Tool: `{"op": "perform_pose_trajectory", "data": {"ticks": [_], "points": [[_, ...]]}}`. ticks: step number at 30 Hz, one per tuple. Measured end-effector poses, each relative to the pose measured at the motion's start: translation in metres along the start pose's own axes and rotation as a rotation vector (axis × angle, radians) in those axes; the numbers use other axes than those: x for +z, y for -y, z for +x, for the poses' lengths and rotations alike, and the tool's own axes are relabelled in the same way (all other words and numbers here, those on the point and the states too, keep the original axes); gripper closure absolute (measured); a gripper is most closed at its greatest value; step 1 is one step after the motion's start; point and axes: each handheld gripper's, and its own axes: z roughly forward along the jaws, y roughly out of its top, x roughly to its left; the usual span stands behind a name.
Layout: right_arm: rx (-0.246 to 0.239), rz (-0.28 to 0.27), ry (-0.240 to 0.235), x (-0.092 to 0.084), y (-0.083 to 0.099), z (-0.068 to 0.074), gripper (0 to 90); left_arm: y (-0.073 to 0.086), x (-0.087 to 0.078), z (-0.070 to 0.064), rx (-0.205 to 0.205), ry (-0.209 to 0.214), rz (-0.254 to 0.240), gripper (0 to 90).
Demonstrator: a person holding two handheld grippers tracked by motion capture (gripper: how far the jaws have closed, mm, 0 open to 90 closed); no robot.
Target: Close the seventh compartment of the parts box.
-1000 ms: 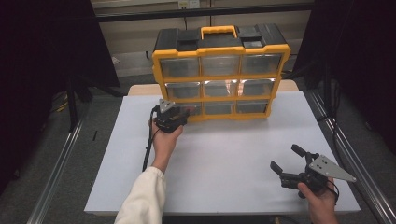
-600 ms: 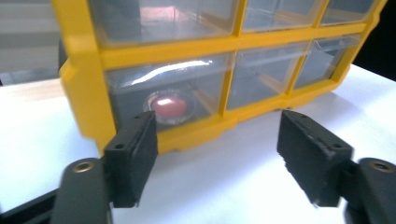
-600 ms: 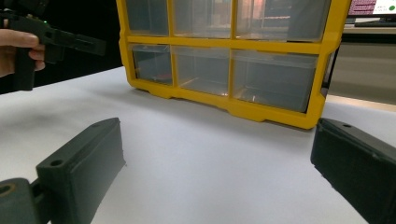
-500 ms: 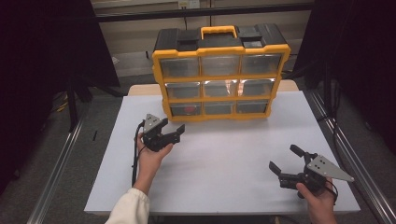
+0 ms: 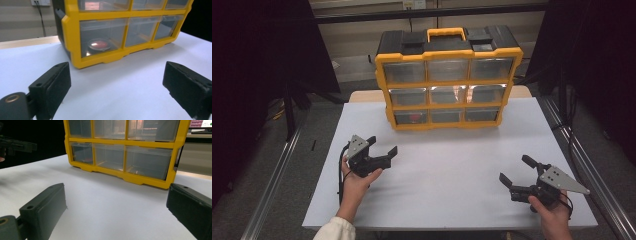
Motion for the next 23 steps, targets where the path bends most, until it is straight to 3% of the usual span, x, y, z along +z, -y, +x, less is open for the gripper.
{"op": "perform_pose_trajectory", "data": {"ticks": [17,18,21,23], "points": [[-0.006,0.006,0.004,0.0,0.0,0.0,1.9,0.019,-0.044,0.018,0.007,-0.043,-0.031,4.7],[-0.005,0.008,0.003,0.0,0.0,0.0,1.9,0.02,-0.047,0.021,0.02,-0.039,-0.027,4.7],[-0.013,0.006,-0.003,0.001,0.0,0.0,1.9,0.024,-0.054,0.023,0.007,-0.038,-0.035,4.5],[-0.014,0.009,0.001,0.001,0.0,0.001,1.9,0.026,-0.057,0.024,0.029,-0.025,-0.028,4.0]]}}
